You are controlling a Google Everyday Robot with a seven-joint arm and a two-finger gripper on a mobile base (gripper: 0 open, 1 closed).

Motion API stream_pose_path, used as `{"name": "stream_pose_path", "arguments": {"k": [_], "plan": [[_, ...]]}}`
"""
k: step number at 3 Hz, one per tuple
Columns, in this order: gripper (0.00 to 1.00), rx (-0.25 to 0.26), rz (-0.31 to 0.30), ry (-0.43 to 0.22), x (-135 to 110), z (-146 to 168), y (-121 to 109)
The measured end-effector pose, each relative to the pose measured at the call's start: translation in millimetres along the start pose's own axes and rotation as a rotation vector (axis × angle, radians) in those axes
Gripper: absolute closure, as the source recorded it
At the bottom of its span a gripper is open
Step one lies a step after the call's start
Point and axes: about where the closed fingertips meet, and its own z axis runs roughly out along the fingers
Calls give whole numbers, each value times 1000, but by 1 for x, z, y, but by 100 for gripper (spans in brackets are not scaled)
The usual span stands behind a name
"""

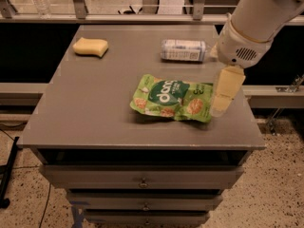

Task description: Move green rice chip bag near sponge

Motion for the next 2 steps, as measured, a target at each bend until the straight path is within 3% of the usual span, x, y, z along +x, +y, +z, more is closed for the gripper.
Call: {"name": "stream_pose_path", "arguments": {"k": [2], "plan": [[0,-79,-32,-25,-38,43,-19]]}}
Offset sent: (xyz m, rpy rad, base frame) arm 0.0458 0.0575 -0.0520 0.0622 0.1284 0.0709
